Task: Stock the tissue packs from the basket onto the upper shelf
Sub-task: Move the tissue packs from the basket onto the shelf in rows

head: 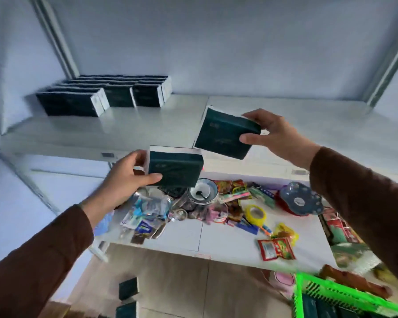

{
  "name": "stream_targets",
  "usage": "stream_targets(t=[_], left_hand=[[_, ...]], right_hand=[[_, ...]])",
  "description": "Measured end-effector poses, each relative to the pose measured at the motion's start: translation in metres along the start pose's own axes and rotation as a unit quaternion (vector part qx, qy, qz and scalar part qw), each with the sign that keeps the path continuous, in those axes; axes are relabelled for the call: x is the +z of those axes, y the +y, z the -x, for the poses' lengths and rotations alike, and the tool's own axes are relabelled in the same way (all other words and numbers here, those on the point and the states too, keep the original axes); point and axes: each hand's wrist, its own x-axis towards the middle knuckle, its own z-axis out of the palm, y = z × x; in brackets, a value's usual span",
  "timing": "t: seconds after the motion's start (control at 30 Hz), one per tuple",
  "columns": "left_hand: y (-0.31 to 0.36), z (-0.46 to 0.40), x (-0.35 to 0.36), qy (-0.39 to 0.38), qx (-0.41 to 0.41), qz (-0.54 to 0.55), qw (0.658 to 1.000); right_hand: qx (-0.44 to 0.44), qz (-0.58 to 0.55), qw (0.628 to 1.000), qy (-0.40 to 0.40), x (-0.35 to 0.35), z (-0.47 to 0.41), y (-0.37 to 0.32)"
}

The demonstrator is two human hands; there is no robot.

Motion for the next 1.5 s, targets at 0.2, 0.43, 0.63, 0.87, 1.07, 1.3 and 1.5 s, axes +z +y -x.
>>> stream_targets(t=[0.2, 0.43, 0.63, 0.87, 1.07, 1.3, 1.5], left_hand=[[-0.022, -0.056, -0.108, 0.084, 0.027, -0.024, 0.996], [-0.079, -0.174, -0.182, 0.133, -0.008, -0.080, 0.988], [-0.124, -0.261, -0.198, 0.169, -0.029, -0.103, 0.980], [-0.146, -0.310, -0.191, 0.223, -0.005, -0.225, 0.949], [-0.142, -0.321, -0.187, 0.263, 0.061, -0.396, 0.877], [-0.137, -0.349, -0.200, 0.203, 0.119, -0.554, 0.798], [-0.144, -0.377, -0.220, 0.190, 0.132, -0.609, 0.759]], right_hand=[[-0.037, 0.028, 0.999, 0.016, 0.059, -0.099, -0.053], [-0.029, 0.031, 0.999, 0.014, 0.105, -0.196, -0.054], [-0.032, 0.054, 0.998, -0.004, 0.127, -0.275, -0.033], [-0.025, 0.049, 0.998, -0.019, 0.144, -0.341, -0.015], [-0.018, 0.041, 0.999, -0.014, 0.166, -0.378, -0.013], [0.000, 0.044, 0.999, 0.006, 0.201, -0.401, -0.022], [0.032, 0.066, 0.997, 0.033, 0.223, -0.412, -0.014]])
